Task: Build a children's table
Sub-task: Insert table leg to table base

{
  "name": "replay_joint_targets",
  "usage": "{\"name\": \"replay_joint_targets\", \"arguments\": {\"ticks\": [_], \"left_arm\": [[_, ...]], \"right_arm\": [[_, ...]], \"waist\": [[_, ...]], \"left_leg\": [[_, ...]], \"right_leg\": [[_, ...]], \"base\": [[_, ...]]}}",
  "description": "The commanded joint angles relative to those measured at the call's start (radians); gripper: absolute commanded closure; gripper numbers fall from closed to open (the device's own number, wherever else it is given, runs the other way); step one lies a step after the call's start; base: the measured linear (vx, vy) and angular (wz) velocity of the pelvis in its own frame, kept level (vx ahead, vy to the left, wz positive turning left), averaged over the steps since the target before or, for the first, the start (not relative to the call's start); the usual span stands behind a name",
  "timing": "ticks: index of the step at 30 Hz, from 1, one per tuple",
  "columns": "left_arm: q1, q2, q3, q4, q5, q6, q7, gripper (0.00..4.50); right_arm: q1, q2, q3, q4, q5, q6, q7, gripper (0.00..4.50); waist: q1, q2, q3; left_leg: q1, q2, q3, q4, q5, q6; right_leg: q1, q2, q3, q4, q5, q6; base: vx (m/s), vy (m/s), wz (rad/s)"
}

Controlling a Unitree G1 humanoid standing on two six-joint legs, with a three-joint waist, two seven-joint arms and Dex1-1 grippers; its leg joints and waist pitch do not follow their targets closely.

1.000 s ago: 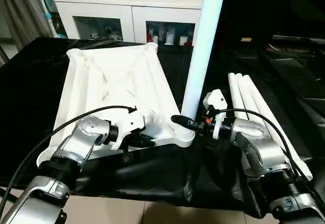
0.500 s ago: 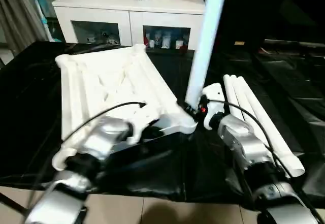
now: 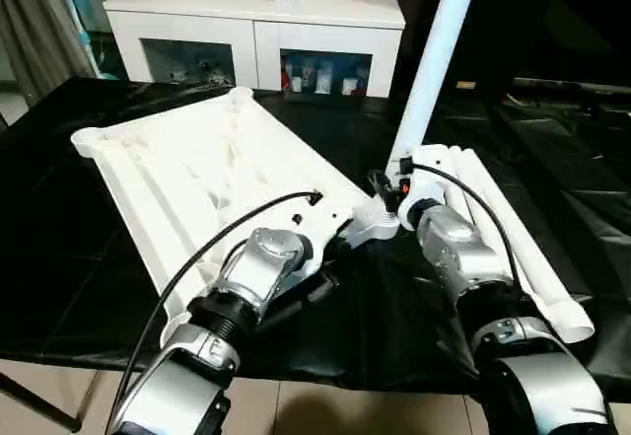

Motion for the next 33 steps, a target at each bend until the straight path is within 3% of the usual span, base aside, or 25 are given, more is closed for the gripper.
{"name": "replay_joint_targets", "arguments": {"ticks": [1, 10, 11, 14, 16, 18, 19, 20, 21, 22, 23, 24, 26, 28, 33], "left_arm": [[-0.013, -0.009, 0.011, 0.011, 0.013, 0.015, 0.050, 4.50], [-0.015, 0.000, 0.018, 0.009, 0.006, 0.002, 0.058, 4.50], [-0.014, 0.003, 0.019, 0.007, 0.005, -0.003, 0.052, 4.50], [-0.013, 0.015, 0.016, 0.000, 0.008, -0.017, 0.038, 4.50], [-0.014, 0.021, 0.013, -0.002, 0.010, -0.021, 0.033, 4.50], [-0.016, 0.028, 0.011, -0.002, 0.010, -0.029, 0.026, 4.50], [-0.018, 0.032, 0.011, -0.002, 0.009, -0.036, 0.022, 4.50], [-0.018, 0.032, 0.011, -0.002, 0.009, -0.036, 0.022, 4.50], [-0.019, 0.036, 0.010, -0.003, 0.008, -0.046, 0.016, 4.50], [-0.020, 0.043, 0.006, -0.006, 0.008, -0.064, 0.005, 4.50], [-0.020, 0.046, 0.004, -0.009, 0.008, -0.074, -0.001, 4.50], [-0.018, 0.051, 0.004, -0.017, 0.005, -0.075, -0.011, 4.50], [-0.012, 0.062, -0.003, -0.029, 0.002, -0.097, -0.039, 4.50], [-0.011, 0.066, -0.005, -0.032, 0.002, -0.107, -0.047, 4.50], [0.043, 0.136, -0.034, -0.129, -0.034, -0.134, -0.207, 4.50]], "right_arm": [[0.052, 0.052, 0.018, 0.144, -0.007, 0.062, 0.008, 2.66], [0.021, 0.059, 0.011, 0.189, -0.028, -0.010, 0.031, 2.66], [0.018, 0.059, 0.005, 0.187, -0.022, -0.015, 0.039, 2.31], [0.009, 0.058, 0.002, 0.171, -0.013, -0.018, 0.075, 2.31], [-0.001, 0.059, -0.004, 0.170, -0.012, -0.027, 0.100, 1.89], [-0.008, 0.058, -0.003, 0.161, -0.013, -0.031, 0.119, 1.84], [-0.011, 0.057, -0.003, 0.156, -0.014, -0.038, 0.131, 1.73], [-0.011, 0.057, -0.003, 0.156, -0.014, -0.038, 0.131, 1.58], [-0.013, 0.056, -0.004, 0.150, -0.012, -0.039, 0.146, 1.58], [-0.014, 0.053, -0.001, 0.137, -0.010, -0.040, 0.169, 1.47], [-0.012, 0.051, 0.003, 0.126, -0.011, -0.039, 0.180, 1.29], [-0.007, 0.044, 0.009, 0.106, -0.008, -0.033, 0.201, 1.29], [0.003, 0.032, 0.016, 0.074, -0.008, -0.021, 0.237, 1.11], [0.006, 0.028, 0.019, 0.065, -0.008, -0.018, 0.248, 0.93], [0.074, -0.058, 0.094, -0.099, -0.030, 0.040, 0.414, 0.56]], "waist": [[-0.009, 0.004, -0.015], [-0.014, 0.010, -0.010], [-0.013, 0.013, -0.010], [-0.012, 0.012, -0.010], [-0.012, 0.014, -0.009], [-0.012, 0.014, -0.008], [-0.011, 0.012, -0.012], [-0.008, 0.010, -0.020], [-0.008, 0.010, -0.020], [0.001, 0.014, -0.024], [0.003, 0.010, -0.020], [0.003, 0.004, -0.017], [0.008, 0.007, -0.016], [0.010, 0.006, -0.022], [0.016, 0.004, -0.026]], "left_leg": [[0.011, 0.070, -0.052, -0.101, -0.538, 0.006], [0.016, 0.071, -0.055, -0.109, -0.584, 0.002], [0.018, 0.072, -0.054, -0.109, -0.587, 0.001], [0.015, 0.073, -0.052, -0.111, -0.580, 0.005], [0.013, 0.074, -0.052, -0.113, -0.568, 0.008], [0.011, 0.073, -0.052, -0.112, -0.563, 0.013], [0.008, 0.075, -0.051, -0.111, -0.536, 0.016], [-0.009, 0.078, -0.051, -0.113, -0.454, 0.026], [-0.009, 0.078, -0.051, -0.113, -0.454, 0.026], [-0.016, 0.082, -0.039, -0.109, -0.336, 0.046], [-0.016, 0.080, -0.029, -0.105, -0.298, 0.060], [-0.017, 0.078, -0.026, -0.103, -0.299, 0.067], [-0.008, 0.076, -0.025, -0.097, -0.318, 0.073], [-0.016, 0.079, -0.026, -0.100, -0.265, 0.076], [-0.021, 0.082, -0.020, -0.094, -0.194, 0.104]], "right_leg": [[-0.014, -0.088, 0.033, -0.108, -0.639, -0.064], [-0.017, -0.089, 0.020, -0.122, -0.638, -0.058], [-0.018, -0.089, 0.023, -0.120, -0.621, -0.063], [-0.017, -0.088, 0.026, -0.119, -0.599, -0.073], [-0.014, -0.091, 0.026, -0.118, -0.598, -0.079], [-0.013, -0.093, 0.026, -0.119, -0.607, -0.081], [-0.009, -0.097, 0.028, -0.118, -0.597, -0.086], [0.008, -0.101, 0.035, -0.104, -0.520, -0.108], [0.008, -0.101, 0.035, -0.104, -0.520, -0.108], [0.006, -0.098, 0.043, -0.091, -0.375, -0.158], [0.005, -0.098, 0.045, -0.089, -0.341, -0.184], [0.004, -0.099, 0.045, -0.091, -0.367, -0.186], [-0.002, -0.101, 0.046, -0.100, -0.482, -0.161], [0.005, -0.097, 0.044, -0.092, -0.427, -0.157], [0.013, -0.092, 0.044, -0.075, -0.312, -0.192]], "base": [[0.000, 0.000, 0.00], [0.000, 0.000, 0.00], [0.000, 0.000, 0.00], [0.000, 0.000, 0.00], [0.000, 0.000, 0.00], [0.000, 0.000, 0.00], [0.000, 0.000, 0.00], [0.000, 0.000, 0.00], [0.000, 0.000, 0.00], [0.000, 0.000, 0.00], [0.000, 0.000, 0.00], [0.000, 0.000, 0.00], [0.000, 0.000, 0.00], [0.000, 0.000, 0.00], [0.000, 0.000, 0.00]]}}
